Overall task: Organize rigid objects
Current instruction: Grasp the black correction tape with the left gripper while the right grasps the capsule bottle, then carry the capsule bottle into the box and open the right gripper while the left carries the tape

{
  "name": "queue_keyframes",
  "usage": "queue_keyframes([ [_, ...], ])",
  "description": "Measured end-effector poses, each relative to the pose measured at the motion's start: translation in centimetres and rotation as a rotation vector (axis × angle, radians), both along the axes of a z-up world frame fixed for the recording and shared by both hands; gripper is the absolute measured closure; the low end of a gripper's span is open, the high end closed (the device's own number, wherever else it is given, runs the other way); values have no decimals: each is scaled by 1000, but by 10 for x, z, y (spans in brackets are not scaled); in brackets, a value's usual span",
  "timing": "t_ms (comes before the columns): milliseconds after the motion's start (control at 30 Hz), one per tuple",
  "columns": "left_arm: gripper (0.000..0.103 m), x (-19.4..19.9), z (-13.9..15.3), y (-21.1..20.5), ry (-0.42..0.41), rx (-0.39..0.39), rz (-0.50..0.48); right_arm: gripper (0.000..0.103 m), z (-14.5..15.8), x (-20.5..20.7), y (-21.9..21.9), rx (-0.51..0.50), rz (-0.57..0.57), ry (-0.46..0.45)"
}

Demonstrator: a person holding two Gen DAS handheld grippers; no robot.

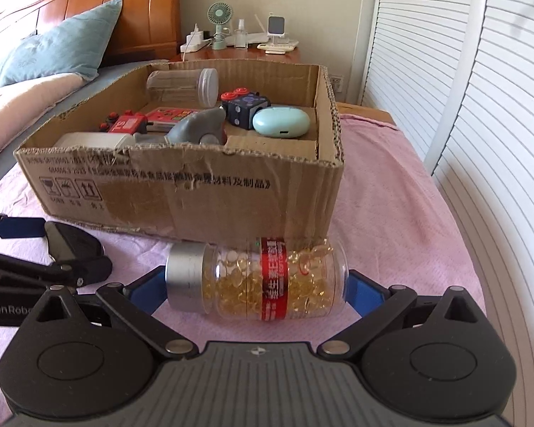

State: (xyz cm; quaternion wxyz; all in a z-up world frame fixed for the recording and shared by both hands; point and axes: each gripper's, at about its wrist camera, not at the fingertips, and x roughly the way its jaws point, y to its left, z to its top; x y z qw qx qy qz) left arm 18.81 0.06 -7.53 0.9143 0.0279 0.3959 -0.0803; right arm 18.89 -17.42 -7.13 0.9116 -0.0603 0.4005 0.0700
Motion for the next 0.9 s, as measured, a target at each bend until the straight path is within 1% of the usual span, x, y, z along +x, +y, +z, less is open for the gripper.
queue_keyframes([
  [67, 13, 1, 0, 0, 2, 2, -8, 6, 0, 1, 2, -19, 1, 7],
  [233, 14, 3, 2, 2, 26, 2, -35, 7, 2, -2, 3, -35, 13, 17],
  [400, 14, 0, 6, 5, 54, 9, -93, 7, 7, -9, -2, 0, 47, 36],
  [533, 14, -4, 12, 12, 94, -4, -127, 7, 15, -16, -6, 20, 79, 53],
  [733, 14, -13, 33, 21, 103, -12, -169, 7, 38, -27, -10, 22, 148, 51],
  [900, 14, -19, 50, 27, 109, -16, -189, 7, 71, -26, -11, 17, 194, 0],
])
